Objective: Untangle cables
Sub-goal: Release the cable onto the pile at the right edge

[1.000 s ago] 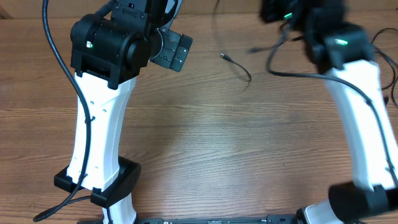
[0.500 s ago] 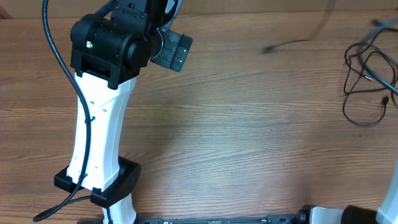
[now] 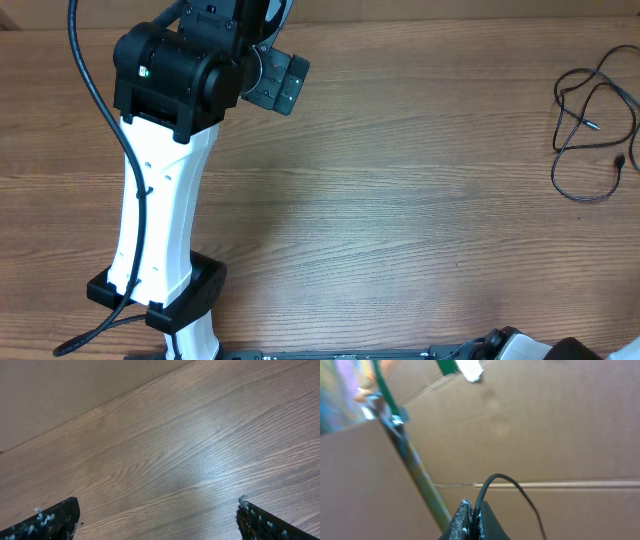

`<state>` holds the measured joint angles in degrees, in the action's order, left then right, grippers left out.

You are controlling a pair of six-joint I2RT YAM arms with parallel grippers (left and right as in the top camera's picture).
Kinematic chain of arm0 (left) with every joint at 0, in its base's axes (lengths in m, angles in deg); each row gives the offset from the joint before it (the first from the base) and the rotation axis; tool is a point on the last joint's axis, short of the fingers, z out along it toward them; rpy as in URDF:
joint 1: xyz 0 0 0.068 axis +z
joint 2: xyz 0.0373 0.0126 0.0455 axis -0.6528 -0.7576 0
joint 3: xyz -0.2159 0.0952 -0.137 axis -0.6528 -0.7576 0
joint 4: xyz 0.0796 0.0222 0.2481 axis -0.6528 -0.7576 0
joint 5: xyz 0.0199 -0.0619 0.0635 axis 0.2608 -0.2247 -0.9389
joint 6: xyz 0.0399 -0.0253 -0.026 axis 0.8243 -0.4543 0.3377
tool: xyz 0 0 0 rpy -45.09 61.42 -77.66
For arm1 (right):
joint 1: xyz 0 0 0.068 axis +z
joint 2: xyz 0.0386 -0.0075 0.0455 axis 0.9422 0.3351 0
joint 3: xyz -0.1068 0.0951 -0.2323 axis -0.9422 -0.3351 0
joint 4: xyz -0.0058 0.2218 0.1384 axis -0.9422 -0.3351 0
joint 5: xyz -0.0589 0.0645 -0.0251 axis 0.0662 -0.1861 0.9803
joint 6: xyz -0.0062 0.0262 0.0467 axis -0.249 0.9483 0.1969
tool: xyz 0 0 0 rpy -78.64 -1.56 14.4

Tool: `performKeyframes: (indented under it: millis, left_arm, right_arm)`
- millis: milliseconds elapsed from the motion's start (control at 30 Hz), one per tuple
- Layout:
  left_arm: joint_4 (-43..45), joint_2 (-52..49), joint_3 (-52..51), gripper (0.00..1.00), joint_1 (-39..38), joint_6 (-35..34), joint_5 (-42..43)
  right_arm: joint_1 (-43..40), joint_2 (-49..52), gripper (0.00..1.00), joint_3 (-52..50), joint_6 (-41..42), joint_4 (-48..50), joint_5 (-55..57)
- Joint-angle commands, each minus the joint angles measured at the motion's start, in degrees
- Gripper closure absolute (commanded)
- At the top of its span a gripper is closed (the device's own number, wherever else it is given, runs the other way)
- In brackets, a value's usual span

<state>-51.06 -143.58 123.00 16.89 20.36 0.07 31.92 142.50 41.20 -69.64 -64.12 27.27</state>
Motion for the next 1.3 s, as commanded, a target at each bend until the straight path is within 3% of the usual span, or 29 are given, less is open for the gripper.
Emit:
performKeyframes:
  millis: [0, 133, 467, 600, 733, 1000, 1033, 1100, 1200, 1267]
  left_arm:
    - [-0.1, -0.5, 0.0, 0.00, 0.3, -0.7, 0.7]
    - [-0.1, -0.5, 0.0, 0.00, 0.3, -0.8, 0.7]
    - [-0.1, -0.5, 0.0, 0.00, 0.3, -0.8, 3.3]
    - [-0.1, -0.5, 0.0, 0.00, 0.3, -0.8, 3.3]
    - [-0.1, -0.5, 0.0, 0.00, 0.3, -0.8, 3.3]
    - [-0.1, -0.5, 0.0, 0.00, 0.3, -0.8, 3.3]
    - [-0.1, -0.5, 0.0, 0.00, 0.3, -0.8, 3.3]
    - [-0.1, -0.5, 0.0, 0.00, 0.3, -0.8, 3.3]
    - [-0.1, -0.5, 0.0, 0.00, 0.3, -0.8, 3.3]
    - [-0.1, -0.5, 0.0, 0.00, 0.3, -0.8, 3.3]
  right_arm:
    - [-2.7, 1.7, 0.96, -3.5, 0.2, -0.1, 0.6]
    - [-6.1, 4.2, 0.96, -9.6, 2.4, 0.1, 0.6]
    - [-17.2, 6.5, 0.96, -30.1, 23.9, -0.9, -3.0]
    - [-22.5, 7.3, 0.96, -37.4, 29.9, 0.0, -11.1]
    - [-25.3, 9.6, 0.96, -44.2, 30.6, 2.4, -16.7]
    - [-24.5, 13.2, 0.96, -54.4, 30.6, 8.7, -17.7]
    - [-24.4, 13.5, 0.91, -55.1, 30.6, 9.2, -17.7]
    - [-24.1, 14.0, 0.66, -56.6, 30.6, 10.3, -17.7]
    - [-23.9, 14.3, 0.00, -57.1, 30.6, 10.3, -18.3]
    - [-23.9, 14.1, 0.00, -57.0, 29.9, 10.7, -21.0]
